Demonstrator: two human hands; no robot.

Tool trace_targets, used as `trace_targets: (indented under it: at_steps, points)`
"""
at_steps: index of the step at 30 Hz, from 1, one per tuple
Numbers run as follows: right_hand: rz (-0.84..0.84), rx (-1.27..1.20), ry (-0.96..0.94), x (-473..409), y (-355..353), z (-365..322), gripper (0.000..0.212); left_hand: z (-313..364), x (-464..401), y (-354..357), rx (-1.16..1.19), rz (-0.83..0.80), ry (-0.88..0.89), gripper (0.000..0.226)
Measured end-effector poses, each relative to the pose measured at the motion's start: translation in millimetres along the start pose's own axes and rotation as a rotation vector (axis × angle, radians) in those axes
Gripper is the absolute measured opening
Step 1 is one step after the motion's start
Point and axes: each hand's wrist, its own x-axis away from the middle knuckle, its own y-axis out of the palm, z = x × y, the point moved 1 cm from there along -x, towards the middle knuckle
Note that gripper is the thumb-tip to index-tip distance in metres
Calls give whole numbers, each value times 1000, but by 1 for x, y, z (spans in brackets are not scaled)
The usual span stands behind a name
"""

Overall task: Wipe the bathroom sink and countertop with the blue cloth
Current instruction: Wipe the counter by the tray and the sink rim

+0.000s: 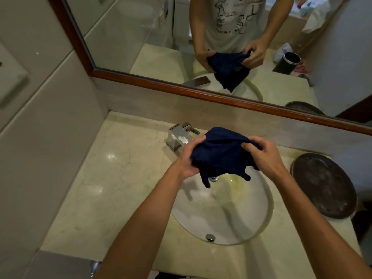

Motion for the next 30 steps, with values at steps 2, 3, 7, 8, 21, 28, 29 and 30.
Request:
trace_targets:
  at_steps: [2,3,7,8,21,28,29,30]
  points:
    - [-53,67,-67,0,-11,-4,19,6,-5,-1,-249,-26,16,42]
    - [-75,97,-87,0,-16,-5,18,10,-7,2,-368,-33,22,50]
    - [-126,123,-95,-3,-39,-2,17,21,-13,15,-609,-23,74,42]
    - [-147,122,-94,-4,-46,0,16,23,-12,22,-595,-35,76,35]
    - [-240,-47,61,-9,-109,42,23,-12,-25,89,-721,79,118,32]
    - [-322,58,-176,-21,-146,56,11,-22,-33,137,-840,201,292,16]
    - [-327,45,-177,-23,-151,61,11,-25,-37,143,-870,224,351,13]
    - [-339,26,-167,-24,-156,67,11,-29,-40,149,-892,232,394,12]
